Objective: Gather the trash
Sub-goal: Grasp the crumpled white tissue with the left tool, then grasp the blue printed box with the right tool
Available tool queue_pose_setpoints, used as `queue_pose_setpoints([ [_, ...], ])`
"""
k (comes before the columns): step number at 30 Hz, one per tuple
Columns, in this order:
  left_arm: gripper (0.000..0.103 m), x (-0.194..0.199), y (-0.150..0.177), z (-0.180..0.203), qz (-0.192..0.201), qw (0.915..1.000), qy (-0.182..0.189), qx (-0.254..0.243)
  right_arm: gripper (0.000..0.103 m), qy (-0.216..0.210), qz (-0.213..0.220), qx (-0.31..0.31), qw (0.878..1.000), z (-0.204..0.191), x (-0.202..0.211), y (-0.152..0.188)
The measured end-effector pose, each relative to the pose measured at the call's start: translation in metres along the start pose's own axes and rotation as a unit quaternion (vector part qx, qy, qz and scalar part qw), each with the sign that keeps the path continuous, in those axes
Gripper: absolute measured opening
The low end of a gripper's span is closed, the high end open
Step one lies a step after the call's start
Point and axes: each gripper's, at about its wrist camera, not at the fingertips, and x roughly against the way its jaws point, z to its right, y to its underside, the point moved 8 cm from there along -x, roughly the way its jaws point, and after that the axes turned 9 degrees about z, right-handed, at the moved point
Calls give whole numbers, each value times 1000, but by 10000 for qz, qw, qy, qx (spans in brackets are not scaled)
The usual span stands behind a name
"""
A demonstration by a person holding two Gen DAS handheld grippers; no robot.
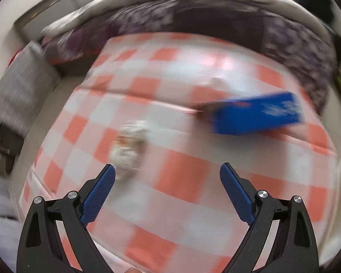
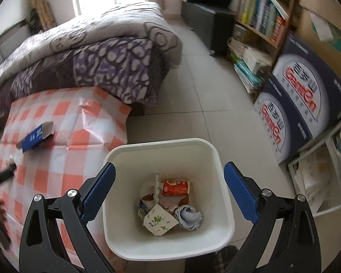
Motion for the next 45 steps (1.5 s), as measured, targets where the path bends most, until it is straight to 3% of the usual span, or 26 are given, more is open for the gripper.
queue_pose_setpoints([
  [3, 90, -20, -1, -29, -123, 9998, -61, 138, 92, -123, 166, 476, 9987, -26, 0, -1],
  [6, 90, -36, -4, -44, -190, 9993, 177, 269, 94, -320, 455, 1109, 9923, -59, 3, 0],
  [10, 87, -51, -4, -39, -306, 9974, 650, -45, 94, -878, 755, 2078, 9713, -120, 0, 6],
  [12, 79, -60, 3, -37, -482, 9955, 767, -285, 94, -1091, 920, 2493, 9579, -146, -1, 4],
  [14, 76, -65, 7, -41, -504, 9930, 1024, -290, 94, -1213, 1147, 3160, 9340, -183, -6, -1],
  [16, 62, -65, 4, -47, -415, 9916, 1190, -290, 94, -1247, 1360, 3868, 9035, -222, -14, -6],
  [18, 37, -61, 5, -51, -278, 9893, 1371, -419, 94, -1252, 1500, 4404, 8763, -256, -24, -8],
  [21, 37, -54, 16, -52, 13, 9857, 1524, -716, 94, -1303, 1643, 5060, 8367, -299, -37, -5],
  [25, 37, -43, 31, -55, 447, 9813, 1717, -751, 92, -1337, 1699, 5662, 7954, -337, -53, 4],
  [29, 37, -40, 34, -60, 666, 9804, 1745, -621, 85, -1300, 1630, 6005, 7719, -357, -71, 13],
  [31, 37, -39, 34, -59, 735, 9804, 1708, -650, 73, -1264, 1461, 6117, 7671, -363, -85, 17],
  [32, 37, -39, 34, -60, 742, 9804, 1713, -633, 69, -1278, 1388, 6127, 7675, -364, -90, 19],
  [34, 37, -39, 34, -61, 744, 9803, 1739, -570, 40, -1371, 1086, 6063, 7758, -365, -98, 24],
  [36, 37, -39, 35, -62, 742, 9809, 1726, -512, 37, -1348, 1003, 5868, 7921, -363, -102, 26],
  [42, 37, -35, 39, -71, 390, 9872, 1537, -160, 30, -1600, 719, 4284, 8864, -329, -73, 19],
  [45, 37, -21, 44, -77, 198, 9905, 1359, -11, 23, -1731, 597, 3641, 9132, -310, -52, 17],
])
